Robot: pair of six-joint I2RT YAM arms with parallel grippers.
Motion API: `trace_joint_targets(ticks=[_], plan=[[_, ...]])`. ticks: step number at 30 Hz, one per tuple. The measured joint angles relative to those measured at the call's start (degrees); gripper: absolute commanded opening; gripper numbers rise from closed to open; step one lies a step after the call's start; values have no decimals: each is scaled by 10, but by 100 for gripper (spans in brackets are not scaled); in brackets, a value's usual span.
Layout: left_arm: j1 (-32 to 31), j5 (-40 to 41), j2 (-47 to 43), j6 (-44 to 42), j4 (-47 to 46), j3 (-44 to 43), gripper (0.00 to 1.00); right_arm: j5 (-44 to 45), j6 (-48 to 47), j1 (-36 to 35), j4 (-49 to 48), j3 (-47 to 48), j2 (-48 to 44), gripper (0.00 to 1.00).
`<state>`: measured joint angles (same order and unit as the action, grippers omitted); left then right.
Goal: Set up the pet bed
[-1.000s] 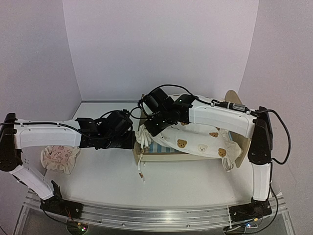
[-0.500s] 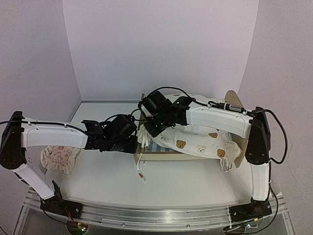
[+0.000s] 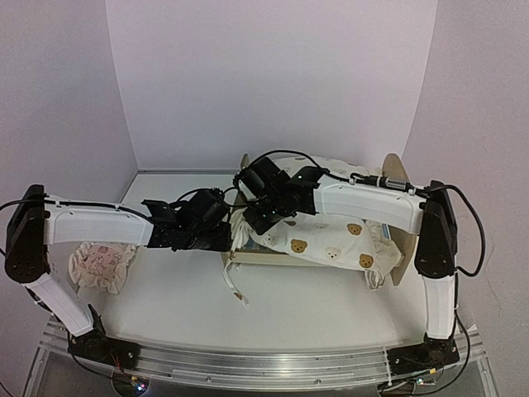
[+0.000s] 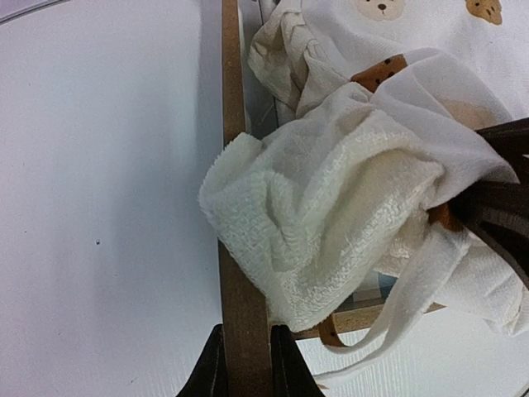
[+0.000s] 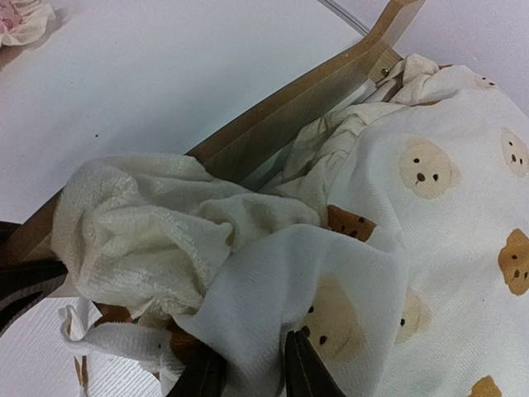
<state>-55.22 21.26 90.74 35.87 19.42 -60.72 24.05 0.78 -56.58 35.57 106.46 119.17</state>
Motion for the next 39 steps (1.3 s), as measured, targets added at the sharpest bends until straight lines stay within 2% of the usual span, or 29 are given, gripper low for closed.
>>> trace_joint_targets(ticks=[9, 19, 26, 33, 39], plan=[[2, 2, 5, 0, -2, -4, 11, -28, 14, -7, 3, -5, -30, 40], [2, 4, 6, 0, -3, -4, 11, -76, 50, -32, 8, -41, -94, 39], [2, 5, 6, 0, -3, -4, 12, -94, 143, -64, -3, -115, -123, 38], [2, -7, 6, -17, 9, -3, 28, -97, 241, -104, -85, -216, -124, 38], [1, -33, -11, -29, 27, 6, 48, -101, 308, -115, -149, -277, -113, 41]])
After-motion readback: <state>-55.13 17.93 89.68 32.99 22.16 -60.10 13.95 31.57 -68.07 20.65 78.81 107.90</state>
